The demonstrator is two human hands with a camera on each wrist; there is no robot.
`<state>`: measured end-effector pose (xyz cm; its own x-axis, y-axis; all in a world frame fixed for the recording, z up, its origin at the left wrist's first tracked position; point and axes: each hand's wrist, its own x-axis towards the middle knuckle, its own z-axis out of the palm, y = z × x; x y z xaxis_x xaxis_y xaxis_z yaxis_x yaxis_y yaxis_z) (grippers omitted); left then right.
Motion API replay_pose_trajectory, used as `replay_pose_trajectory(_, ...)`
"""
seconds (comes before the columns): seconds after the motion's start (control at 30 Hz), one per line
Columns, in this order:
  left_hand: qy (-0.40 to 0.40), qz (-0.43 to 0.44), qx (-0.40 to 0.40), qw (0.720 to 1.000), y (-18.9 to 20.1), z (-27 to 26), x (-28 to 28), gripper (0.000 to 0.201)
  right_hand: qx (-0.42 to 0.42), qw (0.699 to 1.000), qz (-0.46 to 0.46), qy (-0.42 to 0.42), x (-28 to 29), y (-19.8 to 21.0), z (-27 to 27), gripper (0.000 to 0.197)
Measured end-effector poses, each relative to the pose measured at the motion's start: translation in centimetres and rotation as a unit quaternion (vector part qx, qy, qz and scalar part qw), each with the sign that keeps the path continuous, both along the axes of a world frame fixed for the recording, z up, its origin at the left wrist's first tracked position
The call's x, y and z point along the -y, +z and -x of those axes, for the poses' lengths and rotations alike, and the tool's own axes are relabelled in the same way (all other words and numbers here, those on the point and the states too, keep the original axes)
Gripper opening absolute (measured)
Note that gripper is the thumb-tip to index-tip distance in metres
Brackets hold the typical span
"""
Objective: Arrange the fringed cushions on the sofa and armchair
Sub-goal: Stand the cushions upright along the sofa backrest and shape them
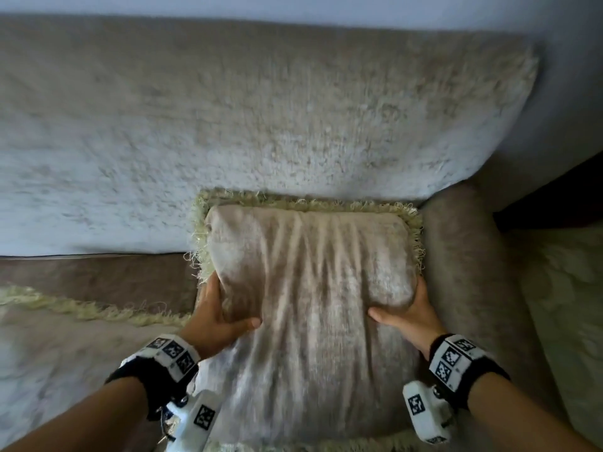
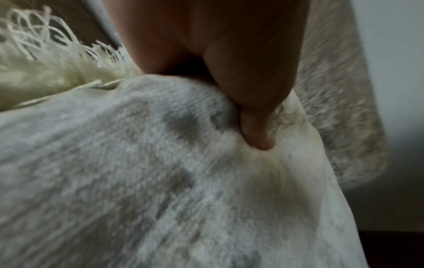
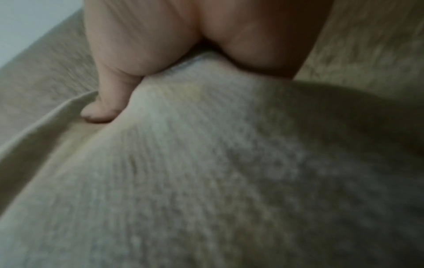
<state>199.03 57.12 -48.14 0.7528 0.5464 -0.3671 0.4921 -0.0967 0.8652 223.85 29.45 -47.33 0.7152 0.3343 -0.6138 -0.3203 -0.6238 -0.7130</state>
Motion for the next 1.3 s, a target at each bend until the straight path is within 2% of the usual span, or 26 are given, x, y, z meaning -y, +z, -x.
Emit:
replay_pose_trajectory(0.07, 0.001, -0.04, 0.028, 0.999, 2.6, -0.6, -0.1, 0.112, 0.021, 1.0, 0.002, -0.009, 0.0, 2.7, -0.7, 0.144)
replay_pose_trajectory(0.17, 0.013, -0.099, 0.064, 0.993, 5.6, -2.7, -1.1, 0.112, 0.053, 0.998, -0.03, -0.03, -0.7, 6.2, -2.4, 0.136)
replay_pose_trajectory(0.23, 0.023, -0.142, 0.068, 0.987, 6.2, -4.4, -2.3, 0.114, 0.073, 0.995, -0.051, -0.035, -1.6, 7.7, -3.8, 0.133)
replay_pose_trajectory(0.33, 0.029, -0.195, 0.037, 0.98, 4.8, -6.4, -3.7, 0.122, 0.098, 0.994, -0.036, -0.015, -2.7, 6.9, -5.5, 0.13)
replay_pose_trajectory(0.47, -0.022, -0.271, -0.083, 0.959, -0.8, -6.1, -4.4, 0.119, 0.09, 0.995, 0.015, 0.033, -3.7, 2.7, -5.9, 0.131)
replay_pose_trajectory(0.57, -0.002, -0.237, -0.125, 0.963, -3.6, -5.6, -4.5, 0.123, 0.091, 0.995, 0.031, 0.036, -4.4, -0.3, -5.4, 0.131)
replay_pose_trajectory(0.67, 0.012, -0.225, -0.09, 0.97, -4.3, -5.6, -4.7, 0.133, 0.1, 0.994, 0.027, 0.019, -4.5, -1.4, -5.2, 0.134)
replay_pose_trajectory(0.77, 0.026, -0.241, -0.044, 0.969, -3.2, -5.0, -4.9, 0.133, 0.095, 0.995, 0.009, 0.02, -3.7, -0.7, -5.6, 0.139)
replay_pose_trajectory(0.87, 0.041, -0.291, -0.001, 0.956, -0.9, -4.4, -5.1, 0.134, 0.094, 0.995, -0.037, 0.0, -2.9, 1.0, -6.6, 0.139)
replay_pose_trajectory(0.93, 0.066, -0.27, 0.016, 0.961, 1.4, -5.4, -5.5, 0.141, 0.098, 0.994, -0.058, -0.005, -3.2, 2.5, -7.6, 0.137)
replay_pose_trajectory(1.0, 0.076, -0.217, 0.035, 0.973, 3.0, -7.2, -6.4, 0.147, 0.092, 0.993, -0.071, -0.008, -4.0, 3.7, -8.9, 0.132)
replay_pose_trajectory(1.1, 0.054, -0.174, 0.063, 0.981, 3.3, -9.1, -8.1, 0.151, 0.088, 0.993, -0.075, 0.006, -5.7, 4.2, -10.0, 0.123)
replay_pose_trajectory(1.2, -0.009, -0.218, 0.003, 0.976, 3.1, -9.5, -7.9, 0.156, 0.119, 0.989, -0.082, -0.021, -6.5, 3.9, -9.7, 0.112)
replay_pose_trajectory(1.3, -0.03, -0.249, -0.002, 0.968, 3.6, -9.5, -6.9, 0.144, 0.14, 0.986, -0.084, -0.041, -5.9, 3.9, -9.3, 0.091)
